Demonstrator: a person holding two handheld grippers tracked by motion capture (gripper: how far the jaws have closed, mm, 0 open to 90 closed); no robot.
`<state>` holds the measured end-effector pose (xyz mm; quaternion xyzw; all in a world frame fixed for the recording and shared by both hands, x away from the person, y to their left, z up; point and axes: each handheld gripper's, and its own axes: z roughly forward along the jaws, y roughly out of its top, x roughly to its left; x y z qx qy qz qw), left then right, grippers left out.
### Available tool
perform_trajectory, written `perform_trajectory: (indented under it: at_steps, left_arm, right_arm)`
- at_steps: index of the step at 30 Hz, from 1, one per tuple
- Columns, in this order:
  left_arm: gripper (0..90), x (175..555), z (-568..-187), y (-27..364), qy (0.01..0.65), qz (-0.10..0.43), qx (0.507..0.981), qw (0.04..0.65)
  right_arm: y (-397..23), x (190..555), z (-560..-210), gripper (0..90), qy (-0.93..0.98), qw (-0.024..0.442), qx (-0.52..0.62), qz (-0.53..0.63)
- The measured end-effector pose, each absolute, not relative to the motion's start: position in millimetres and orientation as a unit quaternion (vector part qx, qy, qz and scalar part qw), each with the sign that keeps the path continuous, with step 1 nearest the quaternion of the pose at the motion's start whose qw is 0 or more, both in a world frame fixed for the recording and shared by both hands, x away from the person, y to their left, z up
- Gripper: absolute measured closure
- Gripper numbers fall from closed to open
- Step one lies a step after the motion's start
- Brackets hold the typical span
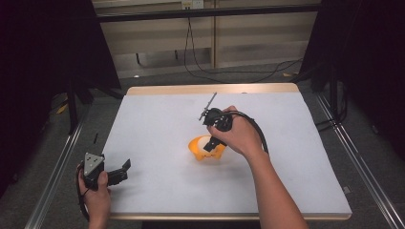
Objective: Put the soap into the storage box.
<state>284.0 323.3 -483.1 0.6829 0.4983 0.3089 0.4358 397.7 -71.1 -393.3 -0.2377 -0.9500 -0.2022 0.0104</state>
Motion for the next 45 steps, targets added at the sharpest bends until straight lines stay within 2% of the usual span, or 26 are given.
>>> perform_trajectory:
  at_steps: [28,45]
  left_arm:
    - [0.0,284,-483,323,0.497,0.309,0.684,0.435]
    - [0.0,284,-483,323,0.497,0.308,0.684,0.436]
  right_arm:
    - [-141,382,-396,18.8,-0.935,0.003,-0.294,-0.199]
    - [-174,368,-410,6.3,-0.918,-0.023,-0.33,-0.219]
